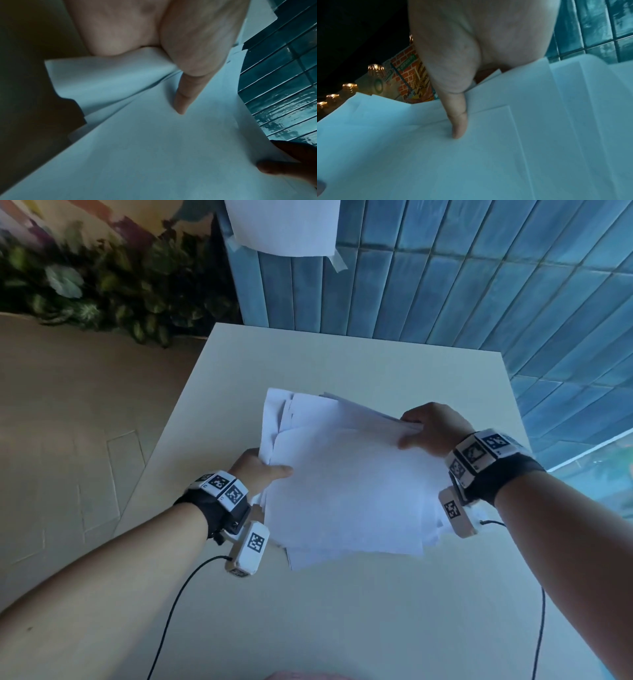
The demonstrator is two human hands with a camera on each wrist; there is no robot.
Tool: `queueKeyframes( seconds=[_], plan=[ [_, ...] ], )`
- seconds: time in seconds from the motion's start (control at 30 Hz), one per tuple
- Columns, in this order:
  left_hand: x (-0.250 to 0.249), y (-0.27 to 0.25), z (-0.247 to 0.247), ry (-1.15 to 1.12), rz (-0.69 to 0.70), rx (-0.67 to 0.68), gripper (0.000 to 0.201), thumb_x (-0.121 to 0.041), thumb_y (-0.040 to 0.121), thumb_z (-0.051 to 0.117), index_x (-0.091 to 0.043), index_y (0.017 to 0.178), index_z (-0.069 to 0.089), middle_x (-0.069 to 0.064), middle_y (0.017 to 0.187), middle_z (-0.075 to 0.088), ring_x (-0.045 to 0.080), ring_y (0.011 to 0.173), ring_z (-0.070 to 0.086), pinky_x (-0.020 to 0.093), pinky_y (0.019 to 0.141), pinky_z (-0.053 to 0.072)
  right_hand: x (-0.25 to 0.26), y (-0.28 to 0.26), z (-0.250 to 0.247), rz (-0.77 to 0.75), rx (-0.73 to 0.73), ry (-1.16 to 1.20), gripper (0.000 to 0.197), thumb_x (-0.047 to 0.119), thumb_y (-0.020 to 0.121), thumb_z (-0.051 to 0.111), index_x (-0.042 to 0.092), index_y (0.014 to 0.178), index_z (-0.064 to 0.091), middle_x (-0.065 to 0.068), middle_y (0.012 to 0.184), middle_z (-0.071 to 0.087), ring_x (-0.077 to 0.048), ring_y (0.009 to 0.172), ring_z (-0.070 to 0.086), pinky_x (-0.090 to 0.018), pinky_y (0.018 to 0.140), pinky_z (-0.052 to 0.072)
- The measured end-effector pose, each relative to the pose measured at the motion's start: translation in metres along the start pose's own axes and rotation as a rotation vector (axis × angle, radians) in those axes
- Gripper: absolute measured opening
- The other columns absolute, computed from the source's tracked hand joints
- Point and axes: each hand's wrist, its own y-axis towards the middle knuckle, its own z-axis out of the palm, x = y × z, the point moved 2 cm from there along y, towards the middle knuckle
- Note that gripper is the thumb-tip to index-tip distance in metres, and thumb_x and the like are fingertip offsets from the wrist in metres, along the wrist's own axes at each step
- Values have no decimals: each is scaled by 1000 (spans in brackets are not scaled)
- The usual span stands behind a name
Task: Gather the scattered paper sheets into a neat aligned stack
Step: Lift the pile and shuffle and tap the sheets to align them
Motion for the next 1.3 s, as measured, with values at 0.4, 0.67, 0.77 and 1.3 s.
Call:
queueKeyframes(
  seconds=[0.4, 0.67, 0.77, 1.3],
  plan=[
    [18, 21, -5, 254, -41, -194, 80, -32, 65, 85, -15, 129, 40, -3, 113, 52, 19, 98, 50, 29, 81, 41, 8, 36, 31, 2, 98, -129, 23, 22, 76, 73, 30, 98, 71, 0, 85, 65, -23, 81, 58, -27, 67, 39],
    [-36, 61, 4, 487, 357, -310, 93, -40, 62, 84, -10, 139, 41, 10, 145, 43, 31, 136, 34, 35, 112, 21, 15, 63, 34, 11, 200, -189, 42, 21, 77, 76, 30, 117, 67, 0, 97, 64, -23, 88, 56, -29, 74, 40],
    [-62, 74, 25, 635, 489, -65, 98, -49, 63, 81, -13, 143, 38, 8, 150, 39, 29, 142, 27, 35, 116, 15, 26, 74, 30, -39, 233, -230, 50, 21, 77, 77, 30, 124, 63, 1, 107, 64, -24, 101, 59, -28, 77, 39],
    [-75, 79, 20, 566, 208, 309, 45, -35, 90, 64, -9, 127, 57, 1, 118, 60, 18, 113, 54, 17, 81, 28, 59, 64, 31, -400, -330, -331, 78, 39, 68, 78, 33, 139, 45, 0, 149, 42, -29, 145, 21, -51, 115, -6]
  ],
)
